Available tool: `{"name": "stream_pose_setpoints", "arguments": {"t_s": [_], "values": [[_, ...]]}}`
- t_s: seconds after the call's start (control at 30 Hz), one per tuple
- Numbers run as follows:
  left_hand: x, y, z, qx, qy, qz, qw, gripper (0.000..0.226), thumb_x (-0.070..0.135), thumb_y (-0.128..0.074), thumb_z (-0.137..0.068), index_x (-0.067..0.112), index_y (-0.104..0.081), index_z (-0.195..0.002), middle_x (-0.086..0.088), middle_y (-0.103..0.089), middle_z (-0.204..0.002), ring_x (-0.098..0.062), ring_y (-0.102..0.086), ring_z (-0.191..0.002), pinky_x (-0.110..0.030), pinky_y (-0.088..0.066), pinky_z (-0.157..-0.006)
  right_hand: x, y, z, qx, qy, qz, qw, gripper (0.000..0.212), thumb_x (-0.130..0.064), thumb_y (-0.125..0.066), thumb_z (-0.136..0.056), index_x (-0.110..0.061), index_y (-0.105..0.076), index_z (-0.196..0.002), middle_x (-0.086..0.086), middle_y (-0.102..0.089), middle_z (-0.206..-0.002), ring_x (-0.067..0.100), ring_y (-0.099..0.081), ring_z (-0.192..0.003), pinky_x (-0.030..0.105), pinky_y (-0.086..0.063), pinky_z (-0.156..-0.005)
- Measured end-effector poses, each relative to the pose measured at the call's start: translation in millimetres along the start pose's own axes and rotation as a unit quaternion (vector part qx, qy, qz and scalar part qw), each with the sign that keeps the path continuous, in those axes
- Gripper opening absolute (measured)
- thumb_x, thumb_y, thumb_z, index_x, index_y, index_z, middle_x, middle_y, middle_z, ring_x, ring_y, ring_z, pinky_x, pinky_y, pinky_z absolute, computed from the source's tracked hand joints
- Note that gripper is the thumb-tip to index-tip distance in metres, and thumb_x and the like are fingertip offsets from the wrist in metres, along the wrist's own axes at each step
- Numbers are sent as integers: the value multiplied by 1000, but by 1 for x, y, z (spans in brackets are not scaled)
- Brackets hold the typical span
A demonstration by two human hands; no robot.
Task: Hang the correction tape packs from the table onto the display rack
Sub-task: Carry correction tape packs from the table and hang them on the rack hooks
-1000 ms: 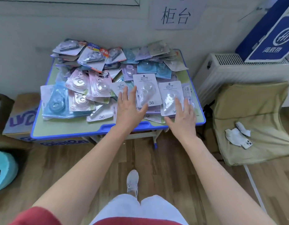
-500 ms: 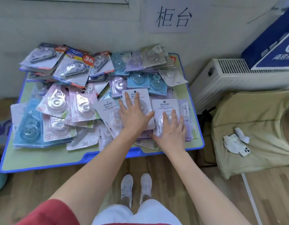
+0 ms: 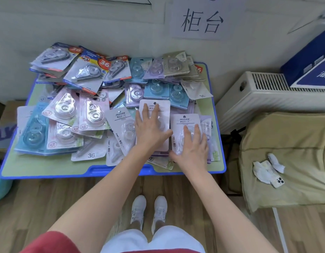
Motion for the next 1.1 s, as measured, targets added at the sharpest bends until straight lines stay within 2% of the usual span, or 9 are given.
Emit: {"name": "stream_pose_setpoints", "arguments": {"t_s": [0.17,0.27,0.43,0.57,0.67,0.87,1.0,1.1], "values": [[-2,9,12,21,-11,3,1000,92,41,-67,-78,31,-12,-152,-6,0,-160,-34,7,-146,-48,-4,-116,4,14,8,36,-7,-55,998,94,-44,-63,-80,-28,-3,-151,4,8,-158,36,4,-143,47,-5,-116],[-2,10,17,12,-26,4,1000,91,40,-67,-79,33,-12,-152,-4,1,-160,-33,8,-145,-49,-6,-115,5,21,17,58,-21,-78,995,98,-41,-65,-77,-29,-2,-151,5,4,-158,36,-2,-141,47,-8,-116],[4,9,23,-6,-94,2,996,86,39,-66,-80,33,-17,-151,-6,3,-160,-33,8,-146,-48,-5,-115,13,32,43,126,-62,-85,986,93,-41,-67,-76,-27,-14,-151,6,-7,-157,36,-14,-137,46,-16,-114],[8,8,35,-41,-177,-21,983,84,40,-65,-80,32,-19,-150,-8,2,-160,-32,8,-146,-43,0,-116,16,34,83,200,-130,-116,964,88,-36,-72,-74,-22,-27,-148,8,-17,-155,37,-21,-136,46,-20,-111],[18,6,57,-60,-262,-34,963,82,38,-66,-79,29,-25,-149,-13,-3,-159,-34,3,-146,-39,3,-116,9,27,122,246,-179,-127,944,84,-32,-72,-72,-17,-34,-145,13,-21,-152,39,-25,-133,46,-24,-109],[47,-25,135,-121,-381,-55,915,80,35,-68,-78,26,-30,-148,-13,-6,-158,-35,-2,-146,-41,-1,-117,24,-3,224,278,-302,-160,898,86,-32,-74,-70,-16,-34,-145,18,-22,-149,37,-25,-130,43,-23,-107],[68,-63,208,-174,-443,-72,877,82,34,-69,-76,27,-30,-148,-12,-7,-158,-38,-2,-144,-45,-7,-115,57,-17,309,301,-396,-161,853,86,-33,-72,-71,-18,-32,-146,13,-23,-148,37,-28,-128,47,-29,-108],[79,-94,277,-205,-500,-107,835,82,35,-68,-75,26,-30,-148,-12,-10,-157,-40,-6,-143,-46,-13,-113,79,-29,383,335,-453,-171,809,85,-31,-72,-70,-16,-34,-145,11,-25,-147,36,-30,-125,43,-30,-106]]}}
Point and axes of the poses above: each hand's wrist, its own z-axis away from the middle knuckle, its own y-axis out of the back of the hand, x = y × z, the point moved 10 cm from there along -z, towards the middle knuckle
